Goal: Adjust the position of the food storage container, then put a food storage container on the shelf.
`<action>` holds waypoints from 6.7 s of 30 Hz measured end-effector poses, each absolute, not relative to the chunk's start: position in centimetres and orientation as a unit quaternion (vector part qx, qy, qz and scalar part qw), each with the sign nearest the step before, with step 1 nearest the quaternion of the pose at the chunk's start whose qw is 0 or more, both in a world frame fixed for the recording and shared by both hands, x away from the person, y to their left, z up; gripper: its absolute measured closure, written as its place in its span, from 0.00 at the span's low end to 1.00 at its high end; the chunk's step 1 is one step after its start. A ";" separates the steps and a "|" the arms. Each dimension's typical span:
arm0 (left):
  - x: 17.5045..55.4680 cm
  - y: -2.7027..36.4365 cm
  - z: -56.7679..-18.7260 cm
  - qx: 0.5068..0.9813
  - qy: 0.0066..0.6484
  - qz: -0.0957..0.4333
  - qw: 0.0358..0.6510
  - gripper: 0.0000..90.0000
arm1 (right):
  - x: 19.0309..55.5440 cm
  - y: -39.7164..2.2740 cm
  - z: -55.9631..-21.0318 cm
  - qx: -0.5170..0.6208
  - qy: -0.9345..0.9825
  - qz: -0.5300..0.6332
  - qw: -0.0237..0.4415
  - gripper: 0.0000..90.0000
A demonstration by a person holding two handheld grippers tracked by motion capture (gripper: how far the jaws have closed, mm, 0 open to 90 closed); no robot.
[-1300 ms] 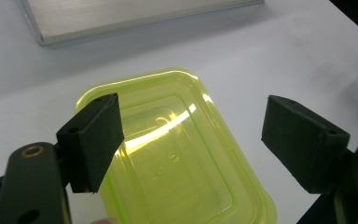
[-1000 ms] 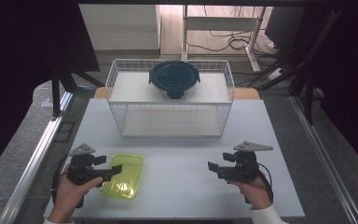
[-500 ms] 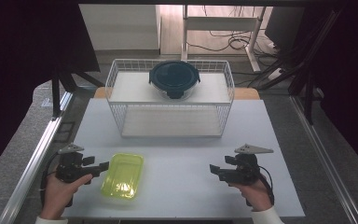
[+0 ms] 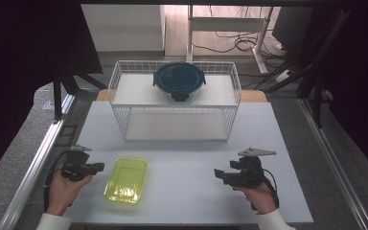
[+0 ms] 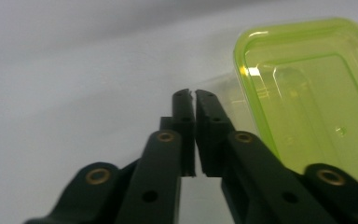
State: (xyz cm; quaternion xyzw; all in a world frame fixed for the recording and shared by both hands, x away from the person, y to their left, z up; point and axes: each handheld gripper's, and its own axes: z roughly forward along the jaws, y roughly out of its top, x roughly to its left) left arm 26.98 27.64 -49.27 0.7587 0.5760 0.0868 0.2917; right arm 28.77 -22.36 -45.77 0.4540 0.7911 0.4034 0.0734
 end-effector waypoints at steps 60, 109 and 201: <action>22.5 24.9 -50.8 0.787 0.566 0.018 0.246 1.00 | 29.1 -22.0 -46.0 0.460 0.789 0.402 0.068 0.26; 28.8 17.9 -50.8 0.809 0.529 -0.020 0.256 1.00 | 29.4 -23.0 -46.3 0.478 0.784 0.389 0.075 0.25; 28.6 16.4 -50.2 0.717 0.534 -0.091 0.439 0.38 | 30.6 -20.3 -48.3 0.463 0.780 0.419 -0.039 0.45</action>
